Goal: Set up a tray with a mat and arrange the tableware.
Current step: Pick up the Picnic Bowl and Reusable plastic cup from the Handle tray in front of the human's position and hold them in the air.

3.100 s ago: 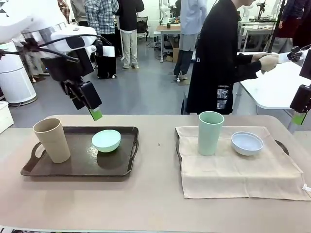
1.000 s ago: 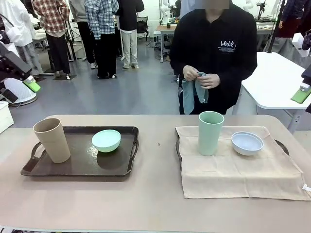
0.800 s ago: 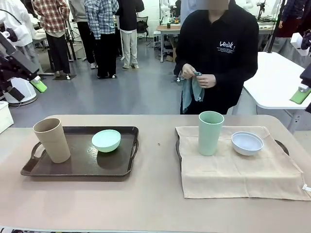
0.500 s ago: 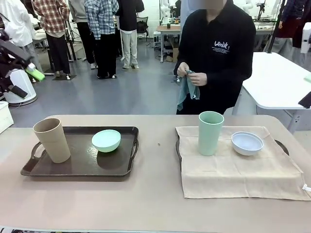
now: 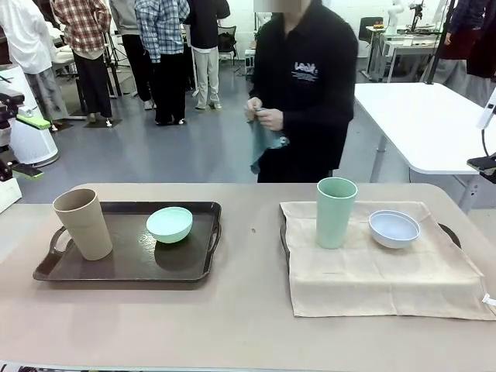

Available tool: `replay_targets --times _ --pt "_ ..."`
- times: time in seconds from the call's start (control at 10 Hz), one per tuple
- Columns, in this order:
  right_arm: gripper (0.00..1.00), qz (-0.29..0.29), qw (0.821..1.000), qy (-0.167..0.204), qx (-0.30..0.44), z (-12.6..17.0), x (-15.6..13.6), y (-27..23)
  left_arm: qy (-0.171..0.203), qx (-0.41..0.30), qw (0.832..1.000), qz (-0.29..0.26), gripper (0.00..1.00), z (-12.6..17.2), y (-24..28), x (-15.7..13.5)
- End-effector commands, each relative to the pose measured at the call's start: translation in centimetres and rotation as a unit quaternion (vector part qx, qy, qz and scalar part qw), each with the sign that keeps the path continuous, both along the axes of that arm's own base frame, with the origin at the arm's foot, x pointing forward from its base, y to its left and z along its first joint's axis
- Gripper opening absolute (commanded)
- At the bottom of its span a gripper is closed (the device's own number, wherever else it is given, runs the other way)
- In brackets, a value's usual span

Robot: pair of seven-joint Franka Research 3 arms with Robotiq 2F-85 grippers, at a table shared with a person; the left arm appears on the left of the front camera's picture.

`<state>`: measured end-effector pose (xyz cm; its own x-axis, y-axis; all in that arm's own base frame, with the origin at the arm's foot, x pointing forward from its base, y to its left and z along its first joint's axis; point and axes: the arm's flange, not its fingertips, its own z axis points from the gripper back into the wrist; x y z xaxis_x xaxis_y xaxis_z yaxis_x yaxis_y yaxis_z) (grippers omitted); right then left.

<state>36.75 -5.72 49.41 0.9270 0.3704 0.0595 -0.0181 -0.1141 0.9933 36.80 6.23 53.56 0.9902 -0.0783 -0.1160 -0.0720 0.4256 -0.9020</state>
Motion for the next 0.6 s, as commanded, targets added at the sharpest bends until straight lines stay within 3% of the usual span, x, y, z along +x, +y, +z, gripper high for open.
replay_targets --times 0.0,0.1,0.3,0.5 --pt "1.00 0.025 0.998 -0.060 -0.023 0.8 -0.1 0.1 -0.044 0.027 0.999 0.015 1.00 1.9 -0.8 -0.5" --pt "1.00 0.000 1.000 0.000 0.000 0.0 0.0 0.0 0.000 0.000 1.000 0.000 1.00 0.0 0.0 0.0" --pt "1.00 -0.089 0.980 -0.027 -0.178 0.4 -1.4 0.0 0.047 -0.051 0.992 0.103 1.00 -0.4 2.0 -1.2" --pt "1.00 -0.111 0.970 -0.043 -0.214 2.2 -2.8 -0.7 0.043 -0.081 0.985 0.143 1.00 -0.6 3.2 -2.0"
